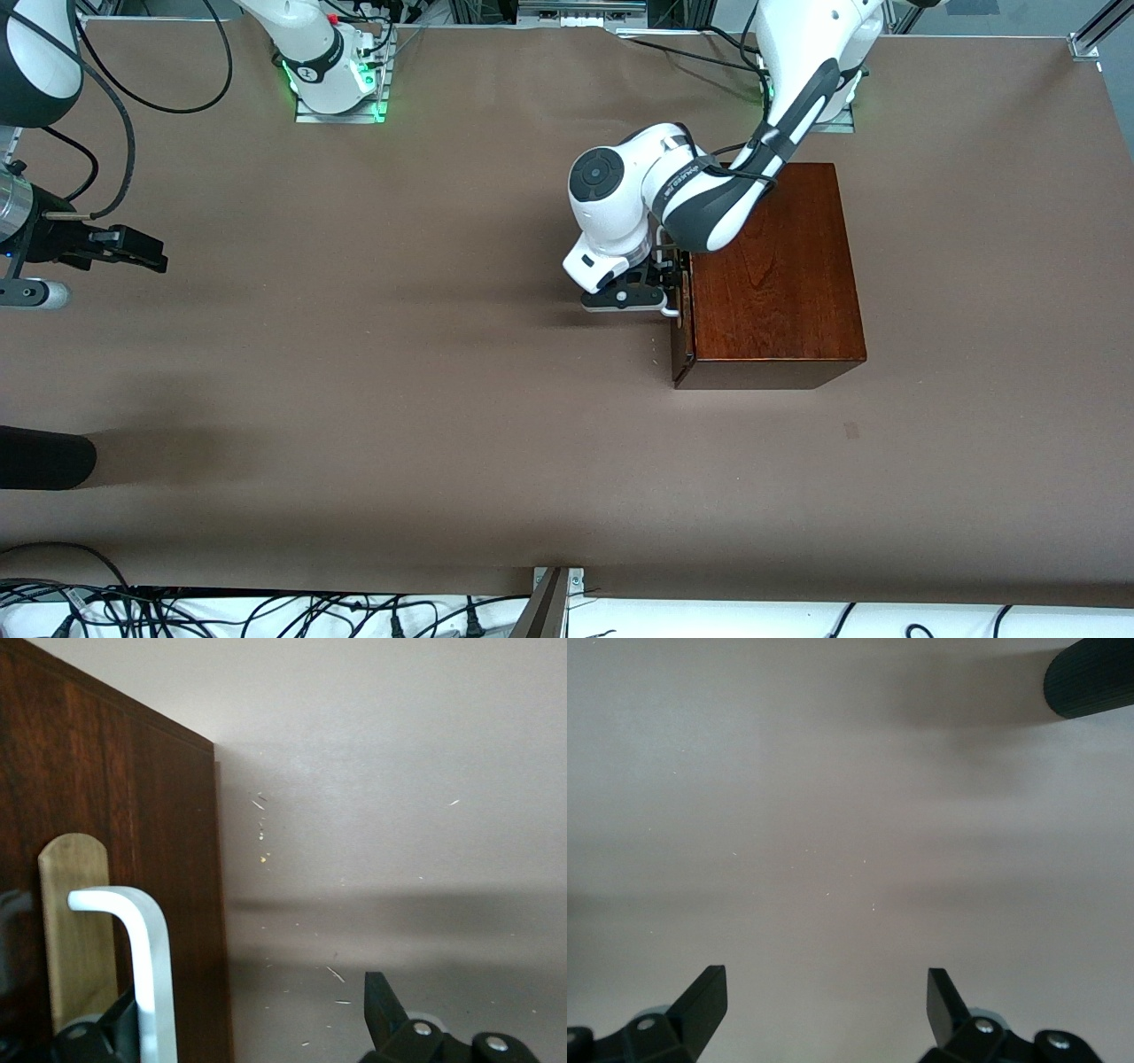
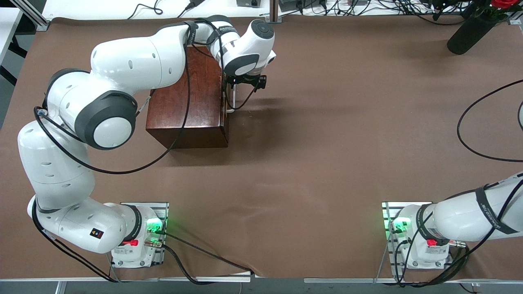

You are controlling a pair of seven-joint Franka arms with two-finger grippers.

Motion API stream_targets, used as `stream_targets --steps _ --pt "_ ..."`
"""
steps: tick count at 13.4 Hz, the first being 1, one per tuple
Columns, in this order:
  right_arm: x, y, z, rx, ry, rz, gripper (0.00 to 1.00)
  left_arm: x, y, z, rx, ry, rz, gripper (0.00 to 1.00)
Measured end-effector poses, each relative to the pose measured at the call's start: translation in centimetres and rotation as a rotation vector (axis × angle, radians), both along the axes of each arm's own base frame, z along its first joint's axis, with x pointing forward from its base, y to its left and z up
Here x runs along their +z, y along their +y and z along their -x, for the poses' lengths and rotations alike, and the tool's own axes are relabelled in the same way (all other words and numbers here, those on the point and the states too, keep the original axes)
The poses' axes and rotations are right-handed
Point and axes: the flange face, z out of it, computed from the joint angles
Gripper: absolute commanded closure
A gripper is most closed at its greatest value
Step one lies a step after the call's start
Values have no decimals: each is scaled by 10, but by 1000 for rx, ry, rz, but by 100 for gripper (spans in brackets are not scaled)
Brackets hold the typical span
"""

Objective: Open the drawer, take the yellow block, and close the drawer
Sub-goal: 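Pull the drawer out of the wooden box with the left gripper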

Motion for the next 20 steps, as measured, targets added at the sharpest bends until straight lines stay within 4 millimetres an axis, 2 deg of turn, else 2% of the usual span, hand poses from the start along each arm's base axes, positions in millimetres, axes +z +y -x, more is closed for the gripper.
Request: stream_targets --steps 4,9,12,14,20 --pt "0 0 0 0 0 0 0 1 -6 3 10 -4 5 0" --pt "0 0 0 0 1 0 0 5 -43 14 35 -18 45 0" --pt "0 0 0 0 0 0 0 4 -51 15 44 -17 41 0" --pt "0 0 0 0 1 0 0 5 -65 21 34 -22 53 0" --pt "0 0 0 0 0 0 0 8 -88 26 56 -25 79 0"
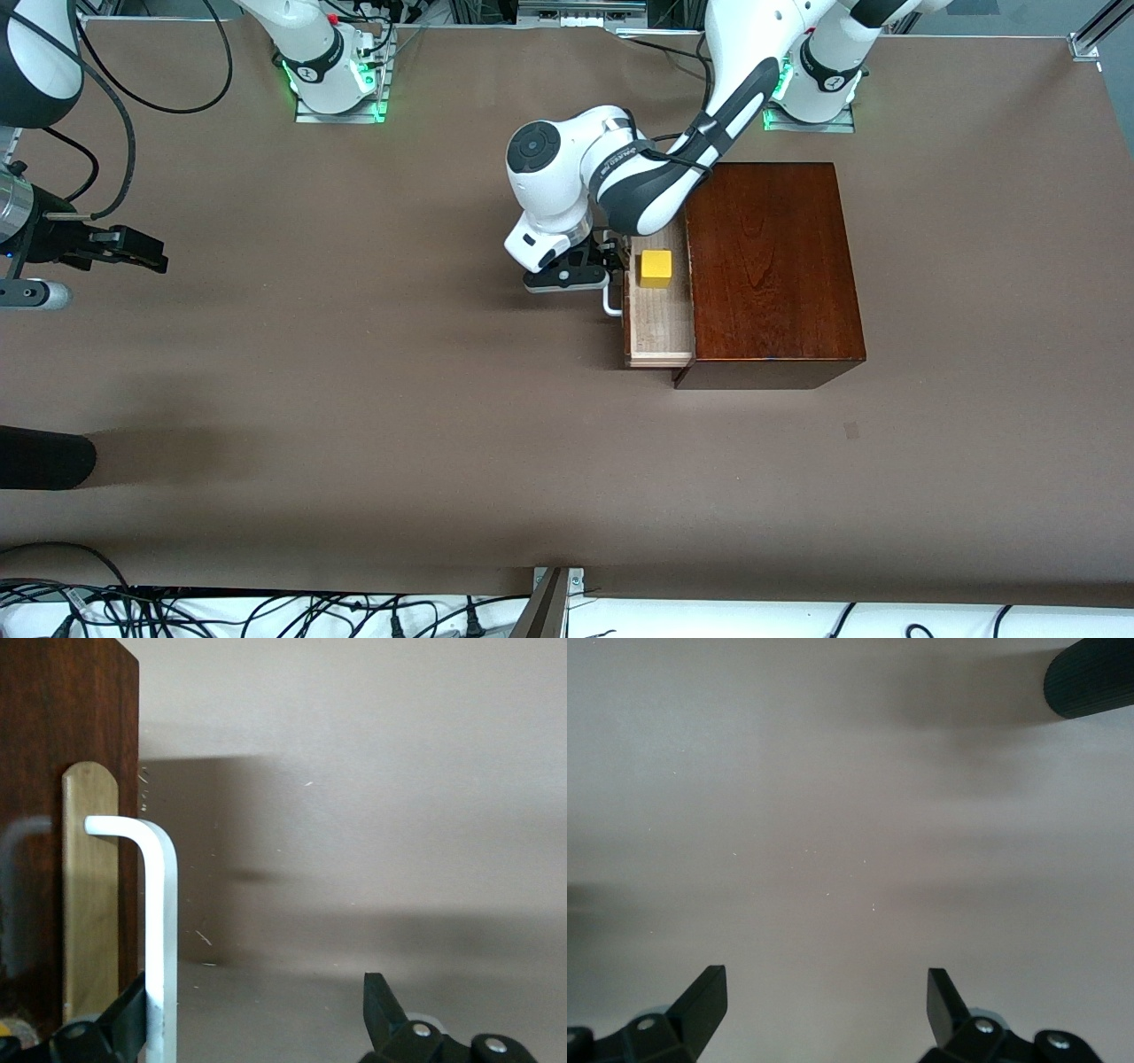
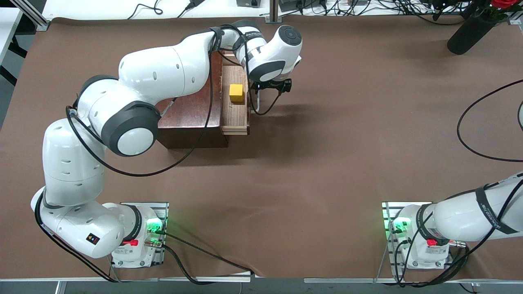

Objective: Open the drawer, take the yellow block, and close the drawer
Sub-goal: 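Pull the drawer out of the wooden box with the left gripper, then release the handle and raise the left gripper while the right gripper approaches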

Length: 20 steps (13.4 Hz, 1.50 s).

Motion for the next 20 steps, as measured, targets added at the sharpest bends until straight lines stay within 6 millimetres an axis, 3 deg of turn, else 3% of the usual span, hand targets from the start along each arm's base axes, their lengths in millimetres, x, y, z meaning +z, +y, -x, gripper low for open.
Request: stream_targets --steps 7,14,17,20 --pt "0 4 0 6 0 0 0 5 -25 4 39 5 57 0" --pt "0 5 0 8 0 0 0 17 -34 7 46 8 64 0" --pt "0 11 0 17 0 0 0 33 -36 9 49 15 46 0" --pt "0 20 0 33 -1 -1 0 66 -32 15 54 18 14 0"
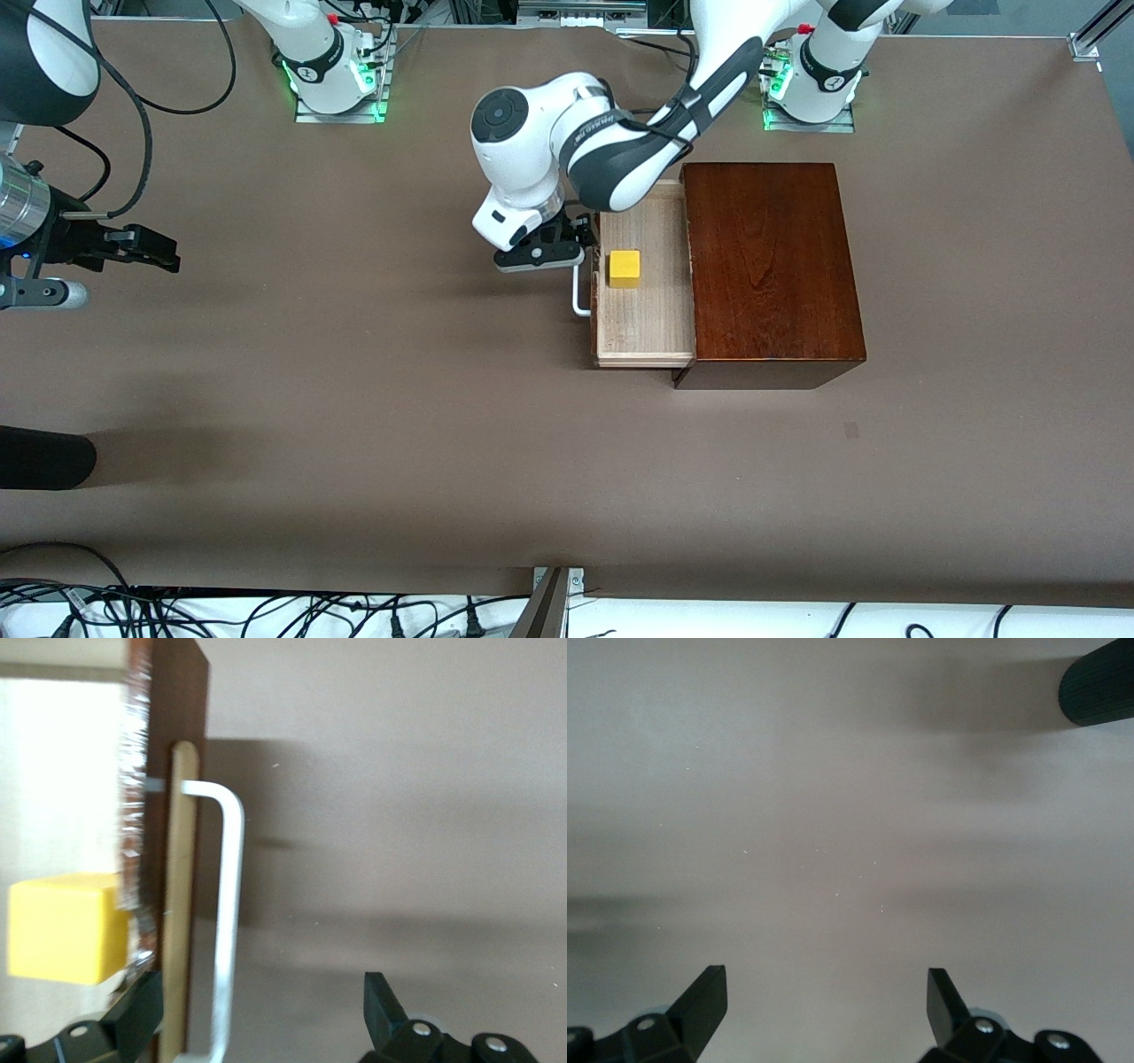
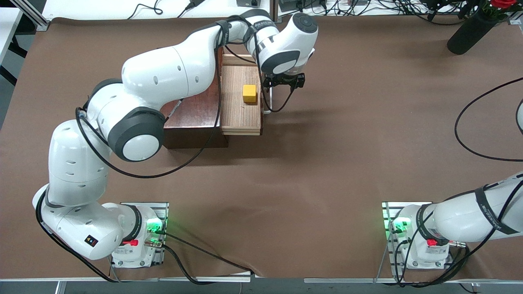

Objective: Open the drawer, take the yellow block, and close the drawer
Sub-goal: 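Release the handle and raise the left gripper while the right gripper approaches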

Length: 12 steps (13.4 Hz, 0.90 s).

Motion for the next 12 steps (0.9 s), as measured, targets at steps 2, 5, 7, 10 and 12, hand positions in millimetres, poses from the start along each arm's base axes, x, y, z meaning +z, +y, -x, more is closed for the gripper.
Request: stream_targets --steps 2,5,7,10,12 --pt "1 13 0 23 -5 -1 0 37 4 4 17 -1 19 0" --pt "9 55 0 95 -37 -4 0 92 37 -19 116 21 96 0" --pt "17 91 3 154 -58 -7 0 119 80 -51 154 26 133 0" --pt "22 133 9 220 -67 -18 0 152 143 -82 151 77 156 0" --pt "20 158 14 250 -59 -61 0 173 184 -95 135 118 180 0"
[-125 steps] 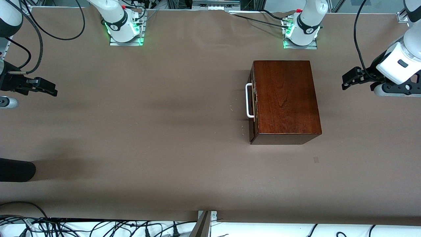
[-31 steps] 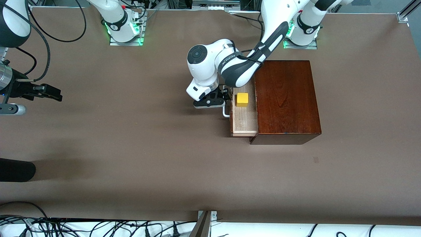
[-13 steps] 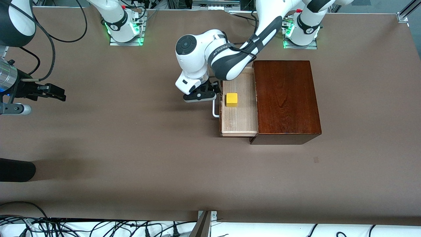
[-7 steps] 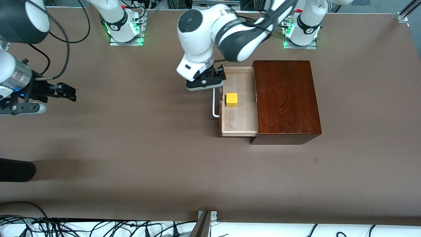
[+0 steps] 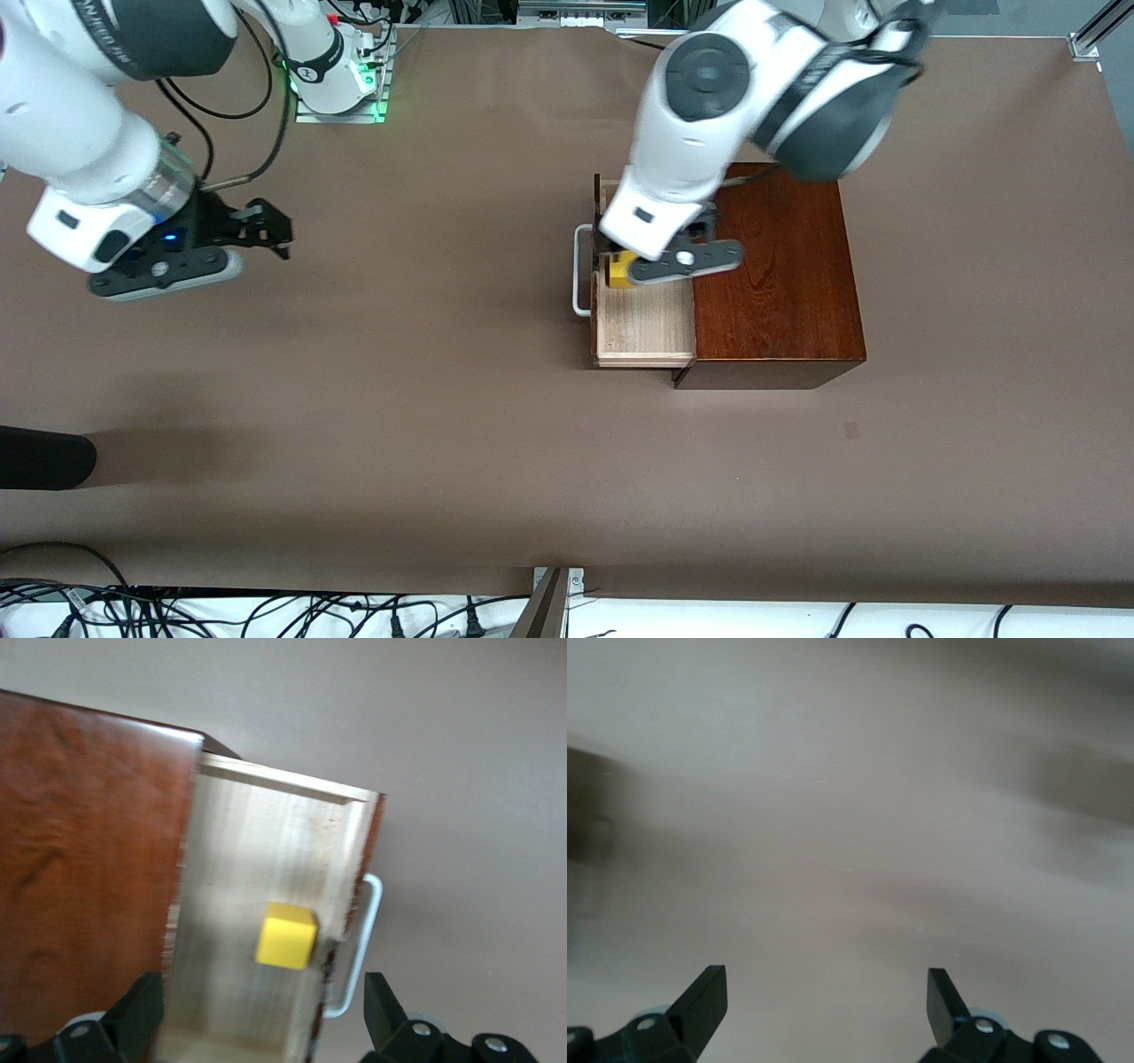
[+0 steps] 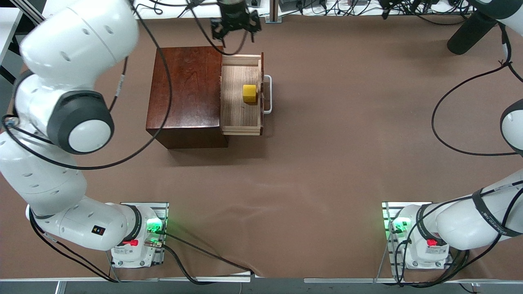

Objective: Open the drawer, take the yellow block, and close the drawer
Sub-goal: 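Release the handle and raise the left gripper while the right gripper approaches, then lower the right gripper into the drawer over the yellow cube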

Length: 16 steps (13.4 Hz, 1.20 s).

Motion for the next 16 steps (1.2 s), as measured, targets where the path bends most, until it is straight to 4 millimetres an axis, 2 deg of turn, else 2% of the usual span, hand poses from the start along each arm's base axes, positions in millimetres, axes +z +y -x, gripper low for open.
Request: stream_targets --steps 5,7,9,13,16 --pt "-2 46 11 102 38 -159 0 58 96 -10 -60 13 -10 0" --pt "3 75 17 154 6 -202 0 75 135 -12 -87 29 -5 0" --pt "5 112 29 221 -17 -227 0 88 173 -13 -107 46 5 0" --pt "-1 196 52 412 -33 -281 0 101 241 -13 -154 31 8 0" --pt "-18 241 55 527 -26 -304 0 91 296 -12 -170 10 7 0"
